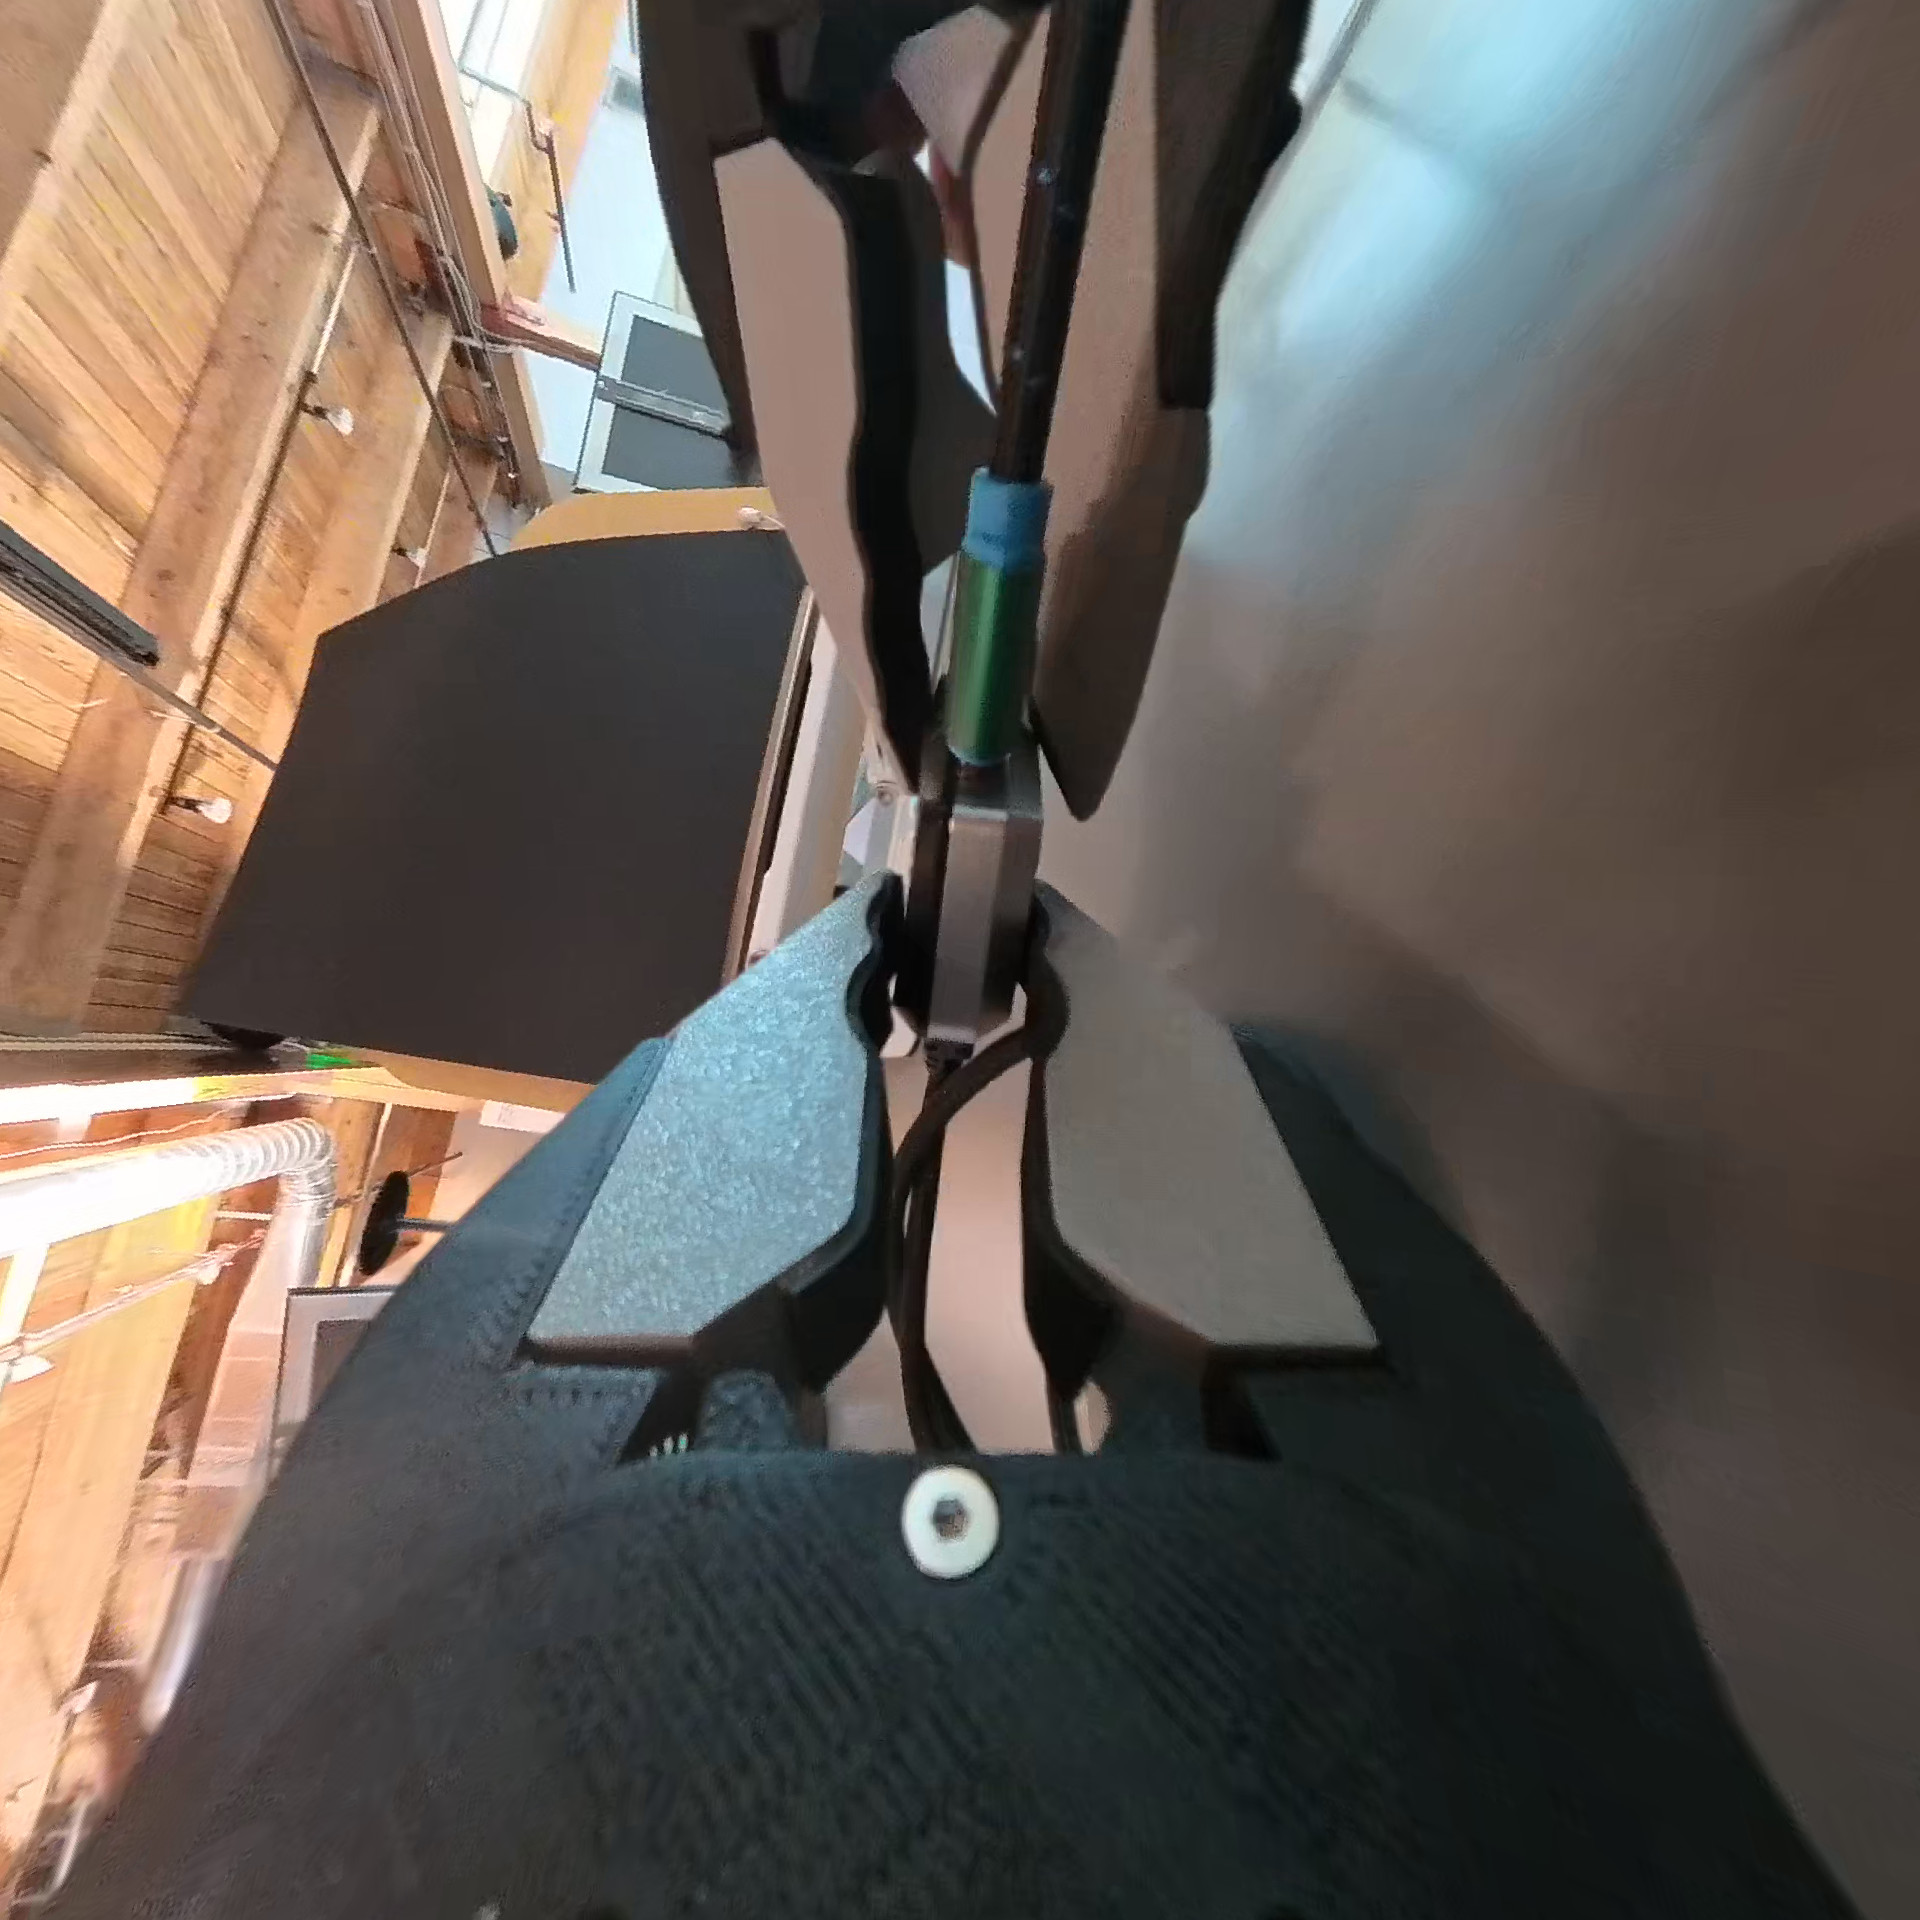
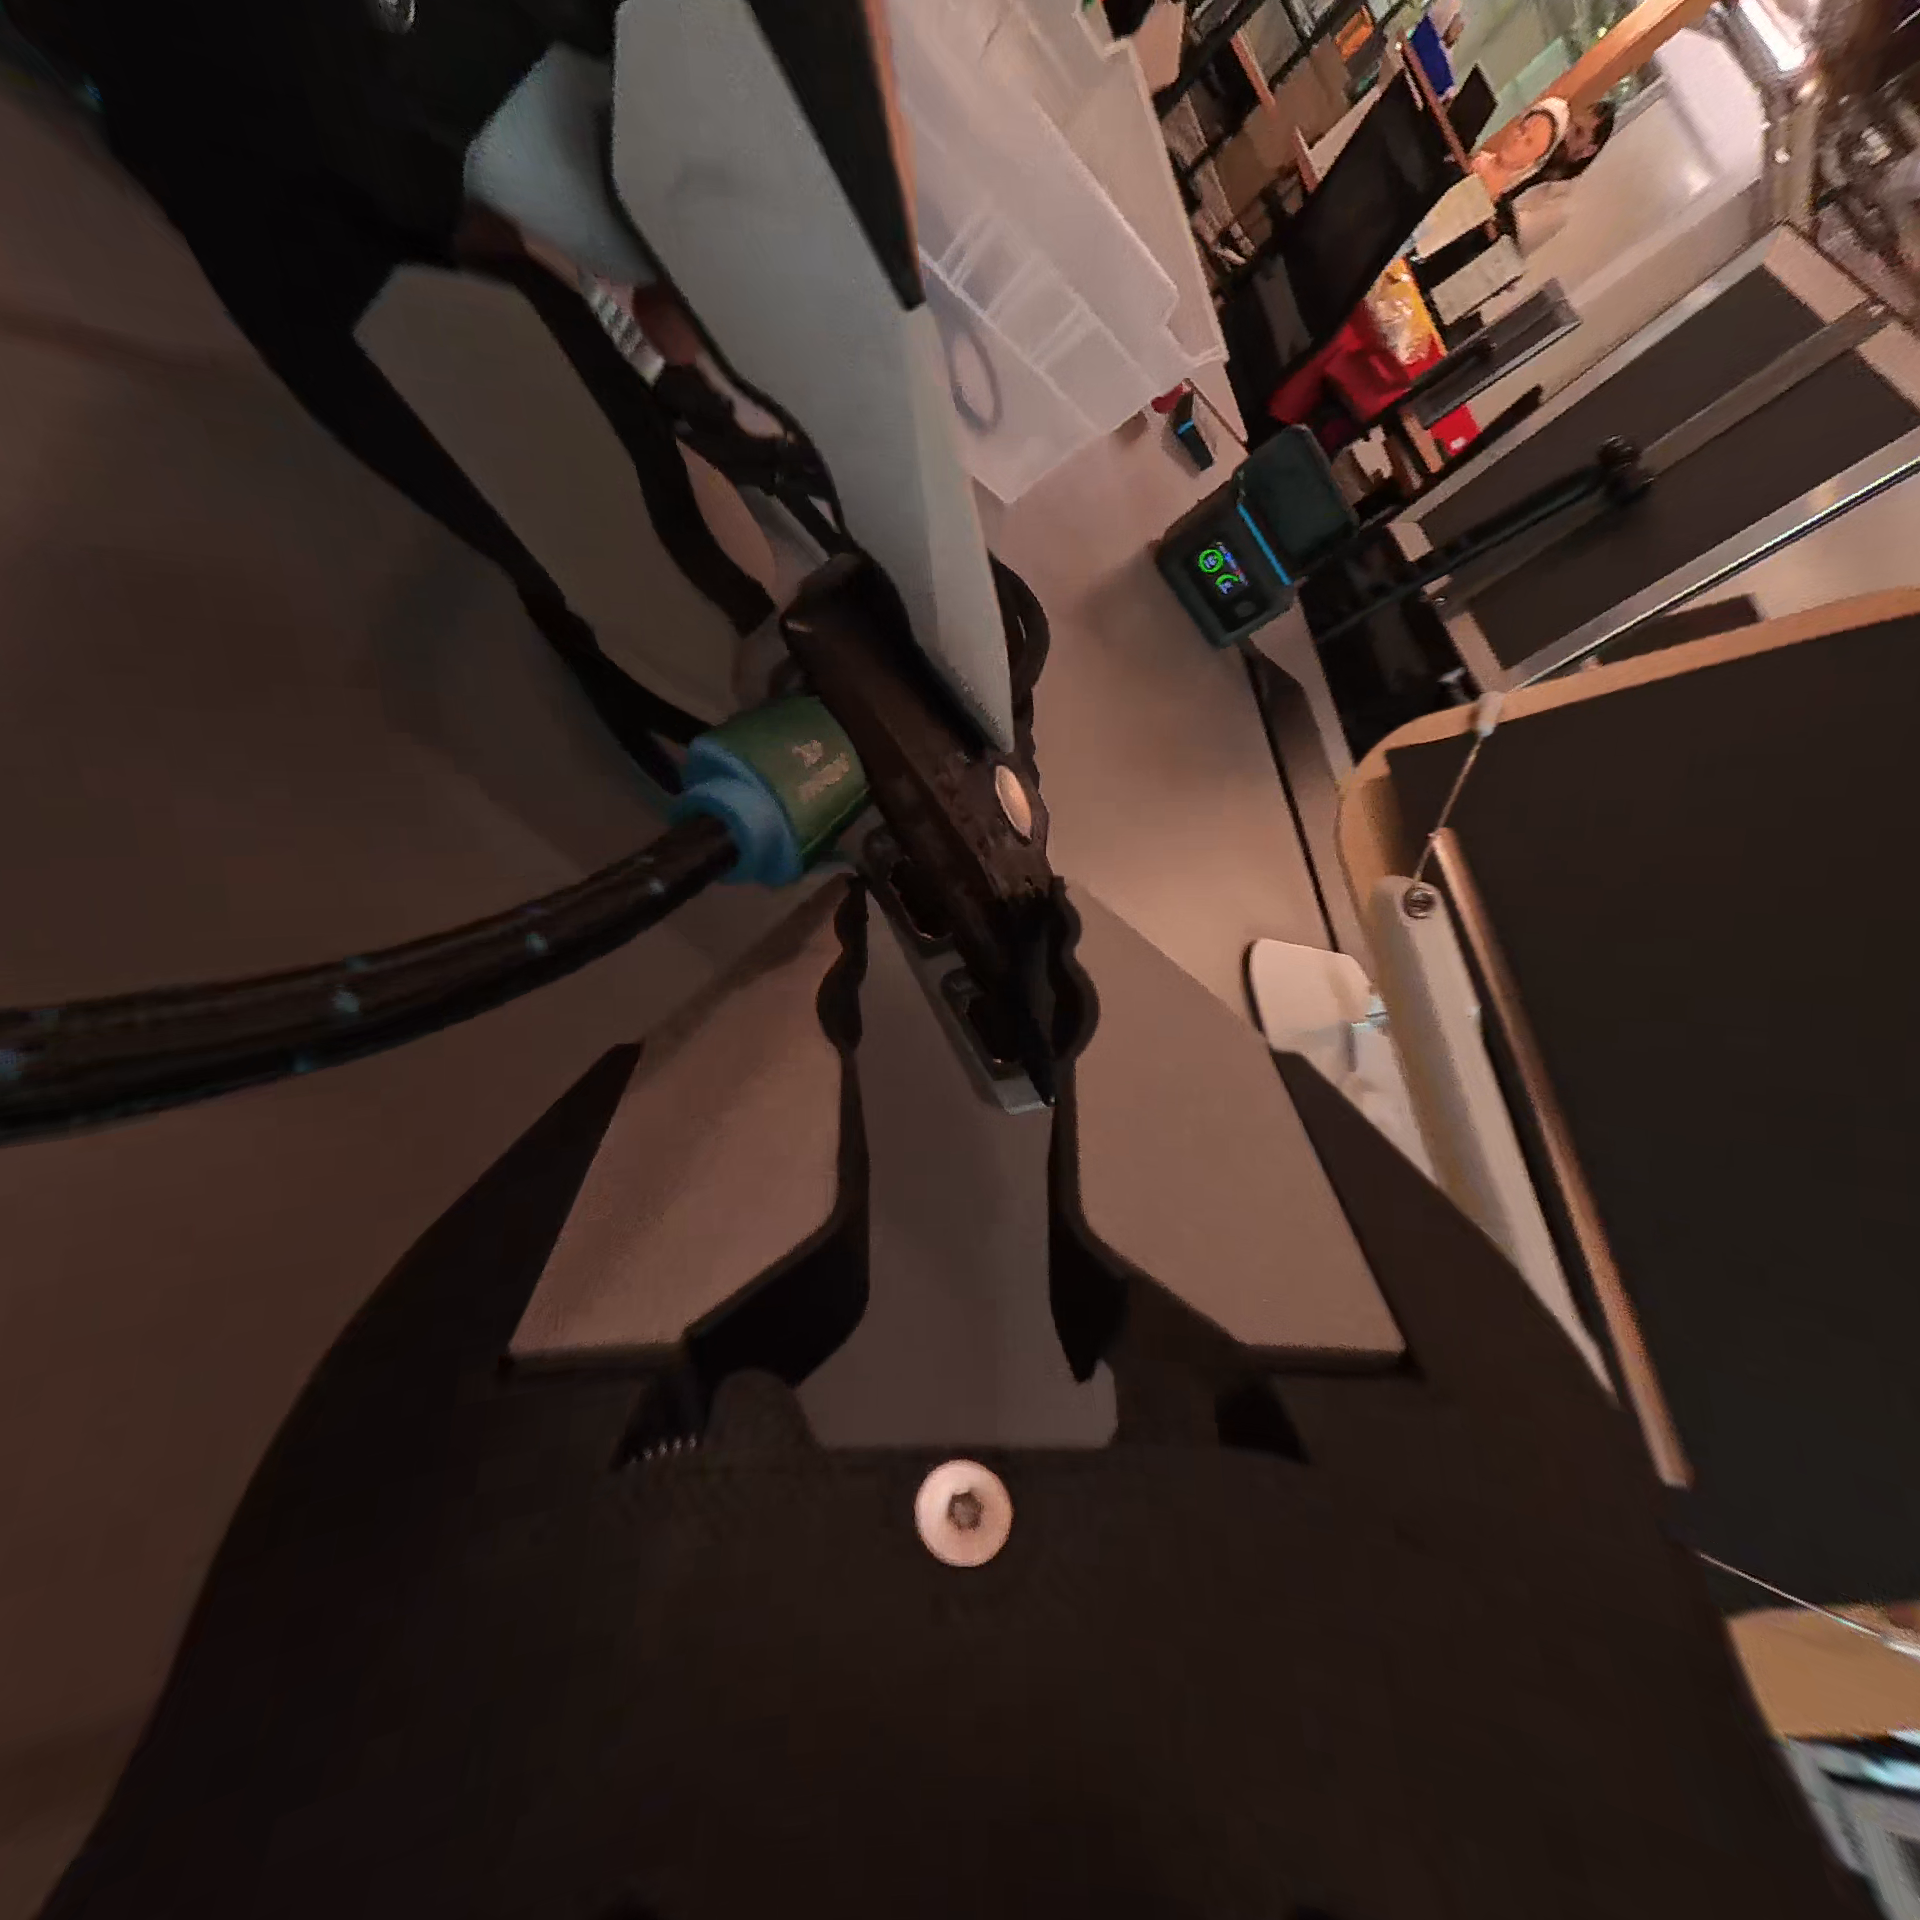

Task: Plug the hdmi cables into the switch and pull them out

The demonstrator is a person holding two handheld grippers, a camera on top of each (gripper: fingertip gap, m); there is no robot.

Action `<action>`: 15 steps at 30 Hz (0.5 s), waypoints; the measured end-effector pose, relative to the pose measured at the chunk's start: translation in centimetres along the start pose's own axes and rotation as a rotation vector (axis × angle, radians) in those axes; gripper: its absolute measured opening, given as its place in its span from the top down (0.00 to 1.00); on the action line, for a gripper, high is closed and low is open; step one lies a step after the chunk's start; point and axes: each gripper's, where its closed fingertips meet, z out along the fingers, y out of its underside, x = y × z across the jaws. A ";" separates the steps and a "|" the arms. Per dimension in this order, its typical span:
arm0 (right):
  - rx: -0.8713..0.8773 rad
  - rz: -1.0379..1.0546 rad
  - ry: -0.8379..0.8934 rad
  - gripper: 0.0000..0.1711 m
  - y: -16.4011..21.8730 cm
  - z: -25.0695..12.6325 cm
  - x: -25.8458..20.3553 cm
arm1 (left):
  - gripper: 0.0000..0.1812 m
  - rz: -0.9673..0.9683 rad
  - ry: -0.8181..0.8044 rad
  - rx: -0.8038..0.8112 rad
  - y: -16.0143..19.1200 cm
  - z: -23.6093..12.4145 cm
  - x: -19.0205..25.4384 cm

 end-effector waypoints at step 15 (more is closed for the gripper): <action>-0.205 -0.134 0.176 0.87 1.9 0.4 1.8 | 0.90 -0.099 -0.055 -0.110 2.5 0.6 -1.0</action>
